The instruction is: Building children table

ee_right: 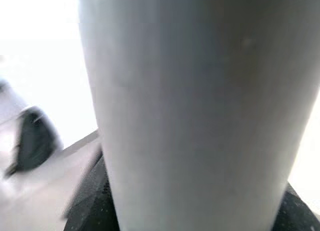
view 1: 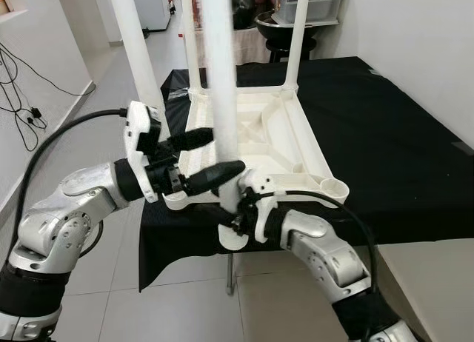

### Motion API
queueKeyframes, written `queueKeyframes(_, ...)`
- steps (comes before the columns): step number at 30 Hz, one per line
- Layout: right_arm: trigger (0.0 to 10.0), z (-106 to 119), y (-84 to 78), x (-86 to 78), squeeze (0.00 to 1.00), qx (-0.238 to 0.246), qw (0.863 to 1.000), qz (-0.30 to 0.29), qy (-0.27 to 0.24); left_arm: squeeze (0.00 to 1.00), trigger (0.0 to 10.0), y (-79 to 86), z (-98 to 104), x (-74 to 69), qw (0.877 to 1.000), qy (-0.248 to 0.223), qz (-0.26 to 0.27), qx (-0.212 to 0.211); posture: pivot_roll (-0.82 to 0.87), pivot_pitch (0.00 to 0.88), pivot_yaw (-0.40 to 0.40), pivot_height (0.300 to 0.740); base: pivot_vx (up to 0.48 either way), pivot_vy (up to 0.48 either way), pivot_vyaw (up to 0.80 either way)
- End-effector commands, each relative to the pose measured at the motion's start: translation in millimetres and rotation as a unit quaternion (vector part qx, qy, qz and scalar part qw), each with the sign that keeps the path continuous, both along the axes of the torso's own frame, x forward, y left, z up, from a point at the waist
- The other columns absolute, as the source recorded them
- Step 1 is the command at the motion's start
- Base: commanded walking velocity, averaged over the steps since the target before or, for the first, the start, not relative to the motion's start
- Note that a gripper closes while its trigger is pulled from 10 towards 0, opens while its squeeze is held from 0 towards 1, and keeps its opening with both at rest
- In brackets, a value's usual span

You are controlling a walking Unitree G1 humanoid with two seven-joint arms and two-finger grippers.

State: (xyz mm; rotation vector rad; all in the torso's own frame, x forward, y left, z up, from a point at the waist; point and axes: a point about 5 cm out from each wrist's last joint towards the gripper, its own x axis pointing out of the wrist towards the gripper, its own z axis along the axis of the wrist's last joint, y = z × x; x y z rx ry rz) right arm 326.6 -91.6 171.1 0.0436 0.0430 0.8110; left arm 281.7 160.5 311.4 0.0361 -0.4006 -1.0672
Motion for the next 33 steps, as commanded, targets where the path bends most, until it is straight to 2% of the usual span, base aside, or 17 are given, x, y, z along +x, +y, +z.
queueKeyframes(1, 0.0, 8.4, -17.1, 9.0, 0.0, 0.03, 0.998, -0.055, -0.017, 1.0, 10.0, 18.8, 17.1, 1.5, 0.998, -0.031, 0.056, -0.025, 0.0, 0.072, 0.022, 0.74, 0.0, 0.0, 0.0)
queueKeyframes(2, 0.0, 8.4, -17.1, 9.0, 0.0, 0.03, 0.998, -0.055, -0.017, 1.0, 10.0, 18.8, 17.1, 1.5, 0.998, -0.031, 0.056, -0.025, 0.0, 0.072, 0.022, 0.74, 0.0, 0.0, 0.0)
queueKeyframes(3, 0.0, 11.7, -34.0, 16.7, 0.0, 0.055, 0.991, -0.12, -0.025, 1.0, 10.0, 26.7, 25.6, 2.0, 0.994, -0.041, 0.087, -0.057, 0.0, 0.069, 0.021, 0.74, 0.0, 0.0, 0.0)
queueKeyframes(4, 0.0, 11.7, -34.0, 16.7, 0.0, 0.055, 0.991, -0.12, -0.025, 1.0, 10.0, 26.7, 25.6, 2.0, 0.994, -0.041, 0.087, -0.057, 0.0, 0.069, 0.021, 0.74, 0.0, 0.0, 0.0)
queueKeyframes(6, 0.0, 19.3, -55.1, 23.1, 0.0, 0.105, 0.972, -0.203, -0.045, 1.0, 10.0, 28.4, 23.2, 1.2, 0.99, -0.026, 0.102, -0.089, 0.0, 0.067, 0.022, 0.74, 0.0, 0.0, 0.0)
queueKeyframes(9, 0.0, 23.0, -59.9, 23.2, 0.0, 0.126, 0.965, -0.223, -0.054, 1.0, 10.0, 23.0, 12.9, -0.1, 0.991, -0.01, 0.097, -0.088, 0.0, 0.067, 0.022, 0.74, 0.0, 0.0, 0.0)
queueKeyframes(10, 7.9, 25.9, -61.4, 21.6, 0.0, 0.143, 0.961, -0.231, -0.061, 0.0, 10.0, 12.4, -6.8, -0.7, 0.992, 0.013, 0.096, -0.076, 0.0, 0.066, 0.024, 0.74, 0.0, 0.0, 0.0)
queueKeyframes(11, 10.0, 27.5, -61.9, 20.0, 0.0, 0.153, 0.957, -0.237, -0.067, 0.0, 10.0, 0.2, -29.8, -0.9, 0.992, 0.045, 0.101, -0.064, -0.01, 0.069, 0.028, 0.74, 0.0, 0.0, 0.0)
queueKeyframes(13, 10.0, 27.5, -61.9, 20.0, 0.0, 0.153, 0.957, -0.237, -0.067, 0.0, 10.0, 0.2, -29.8, -0.9, 0.992, 0.045, 0.101, -0.064, -0.01, 0.069, 0.028, 0.74, 0.0, 0.0, 0.0)
queueKeyframes(15, 10.0, 25.4, -61.5, 16.6, 0.0, 0.156, 0.953, -0.251, -0.066, 0.0, 10.0, -23.4, -77.4, -4.6, 0.984, 0.126, 0.112, -0.062, -0.01, 0.074, 0.032, 0.74, 0.0, 0.0, 0.0)
queueKeyframes(16, 10.0, 25.4, -61.5, 16.6, 0.0, 0.156, 0.953, -0.251, -0.066, 0.0, 10.0, -23.4, -77.4, -4.6, 0.984, 0.126, 0.112, -0.062, -0.01, 0.074, 0.032, 0.74, 0.0, 0.0, 0.0)
queueKeyframes(17, 10.0, 22.2, -60.1, 14.3, 0.0, 0.148, 0.952, -0.259, -0.065, 0.0, 10.0, -30.4, -96.0, -7.3, 0.977, 0.158, 0.122, -0.069, -0.01, 0.076, 0.032, 0.74, 0.0, 0.0, 0.0)
queueKeyframes(18, 10.0, 22.2, -60.1, 14.3, 0.0, 0.148, 0.952, -0.259, -0.065, 0.0, 10.0, -30.4, -96.0, -7.3, 0.977, 0.158, 0.122, -0.069, -0.01, 0.076, 0.032, 0.74, 0.0, 0.0, 0.0)
queueKeyframes(20, 10.0, 13.6, -53.2, 8.5, 0.0, 0.133, 0.954, -0.261, -0.062, 0.0, 10.0, -36.1, -122.2, -13.2, 0.968, 0.194, 0.148, -0.066, -0.01, 0.078, 0.03, 0.74, 0.0, -0.24, 0.0)
queueKeyframes(26, 10.0, 3.0, -37.1, -5.5, 0.0, 0.097, 0.965, -0.231, -0.071, 0.0, 10.0, -35.2, -143.8, -24.4, 0.958, 0.224, 0.164, -0.071, -0.02, 0.078, 0.024, 0.74, 0.0, -0.477, 0.0)
queueKeyframes(28, 10.0, -1.4, -31.1, -13.2, 0.0, 0.066, 0.972, -0.207, -0.085, 0.0, 10.0, -35.4, -152.5, -30.9, 0.956, 0.23, 0.172, -0.063, -0.02, 0.078, 0.029, 0.74, 0.0, -0.472, 0.0)
queueKeyframes(33, 10.0, -6.8, -34.0, -15.8, 0.0, 0.028, 0.975, -0.2, -0.095, 0.0, 10.0, -37.5, -161.8, -35.1, 0.954, 0.227, 0.192, -0.05, -0.02, 0.078, 0.025, 0.74, 0.0, -0.472, 0.0)
